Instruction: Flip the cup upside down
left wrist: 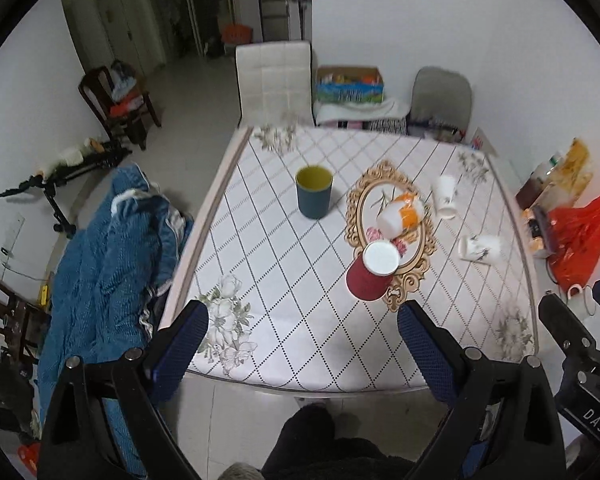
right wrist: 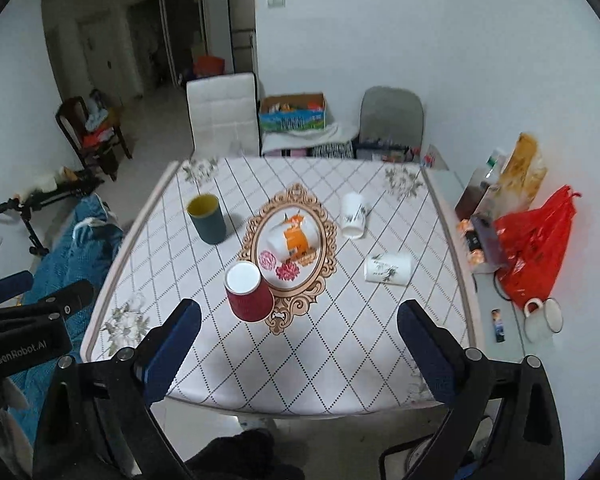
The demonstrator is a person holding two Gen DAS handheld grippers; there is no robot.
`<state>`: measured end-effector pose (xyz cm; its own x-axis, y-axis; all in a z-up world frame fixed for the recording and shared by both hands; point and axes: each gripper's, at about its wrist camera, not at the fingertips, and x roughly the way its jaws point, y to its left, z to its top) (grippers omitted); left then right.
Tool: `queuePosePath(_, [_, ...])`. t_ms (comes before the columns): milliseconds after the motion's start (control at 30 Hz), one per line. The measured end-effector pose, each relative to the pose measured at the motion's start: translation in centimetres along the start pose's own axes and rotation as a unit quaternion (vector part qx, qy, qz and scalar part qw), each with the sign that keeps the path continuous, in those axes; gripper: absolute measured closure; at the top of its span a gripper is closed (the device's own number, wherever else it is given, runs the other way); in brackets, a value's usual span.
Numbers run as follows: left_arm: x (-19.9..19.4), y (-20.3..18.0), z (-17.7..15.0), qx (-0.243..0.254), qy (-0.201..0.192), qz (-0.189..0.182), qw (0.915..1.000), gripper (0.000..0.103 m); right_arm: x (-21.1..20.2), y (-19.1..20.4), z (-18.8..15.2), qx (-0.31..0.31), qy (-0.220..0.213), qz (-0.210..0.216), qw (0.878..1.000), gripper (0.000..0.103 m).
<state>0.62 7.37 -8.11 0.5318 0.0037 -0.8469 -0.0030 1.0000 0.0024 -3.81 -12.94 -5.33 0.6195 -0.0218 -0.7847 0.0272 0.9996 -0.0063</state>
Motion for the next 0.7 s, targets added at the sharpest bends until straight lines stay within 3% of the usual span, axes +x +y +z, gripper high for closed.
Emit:
queuePosePath(400, [-7.9, -0.1, -2.5, 0.011, -0.052, -0.011, 0.9985, 0.006, -10.2, -0.6, -1.6, 0.004, -0.051, 0.008, 0.999, 0.002])
queuePosePath(700, [-10.1, -0.6, -3.3, 0.009, -0.075, -0.014, 0.9971, 0.006, -13.0, -0.9, -1.9, 0.000, -0.065, 0.005, 0.998, 0.002])
